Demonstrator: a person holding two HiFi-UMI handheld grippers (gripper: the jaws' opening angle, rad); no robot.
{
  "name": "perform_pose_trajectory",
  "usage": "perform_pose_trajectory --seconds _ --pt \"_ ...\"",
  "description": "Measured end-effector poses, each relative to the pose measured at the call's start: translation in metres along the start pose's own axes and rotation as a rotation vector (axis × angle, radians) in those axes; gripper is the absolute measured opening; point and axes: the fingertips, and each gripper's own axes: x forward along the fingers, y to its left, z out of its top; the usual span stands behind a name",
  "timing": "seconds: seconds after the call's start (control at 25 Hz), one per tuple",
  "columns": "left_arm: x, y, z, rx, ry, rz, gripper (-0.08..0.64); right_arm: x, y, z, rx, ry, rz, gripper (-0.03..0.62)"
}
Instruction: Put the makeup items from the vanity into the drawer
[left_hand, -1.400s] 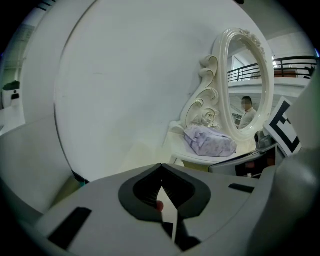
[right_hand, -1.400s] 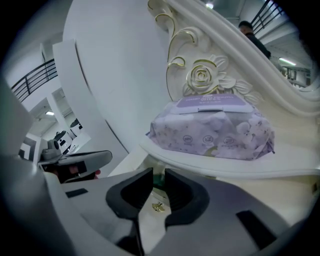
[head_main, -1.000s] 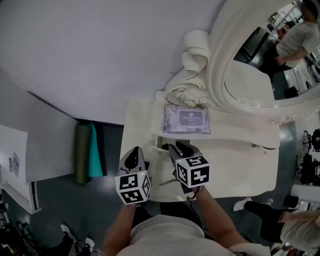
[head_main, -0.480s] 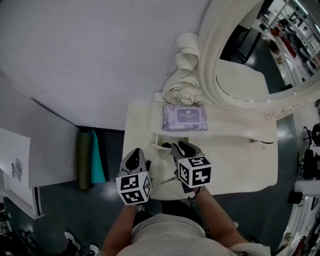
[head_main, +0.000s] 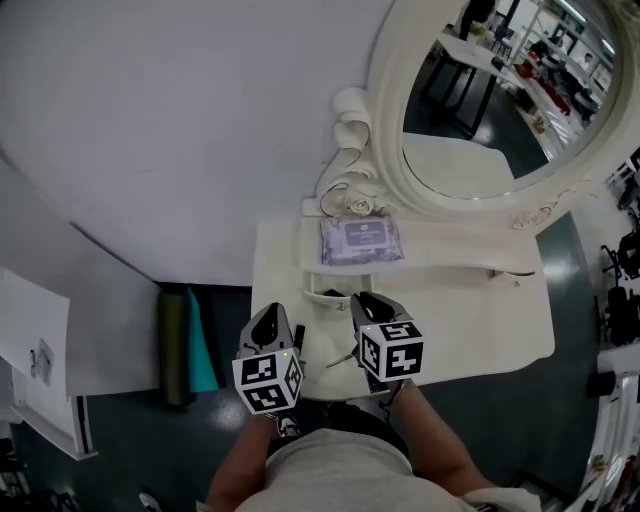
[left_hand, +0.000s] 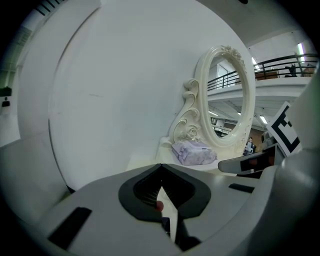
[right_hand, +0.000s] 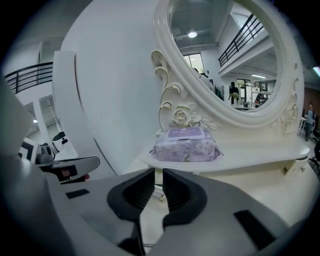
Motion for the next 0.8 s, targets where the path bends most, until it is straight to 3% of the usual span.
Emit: perform_pose_trajectory --seconds 0.48,0.8 --pt "-0.033 0.0 0.015 0.043 -0.067 -0.05 0.003 -0.041 0.018 -0.013 -0.007 -0.068 -0.061 0.02" --pt "-0.053 -0.009 0.002 0.082 -0.053 -0.1 0.003 -0.063 0.03 -0.033 0.011 -0.089 -0.097 0.018"
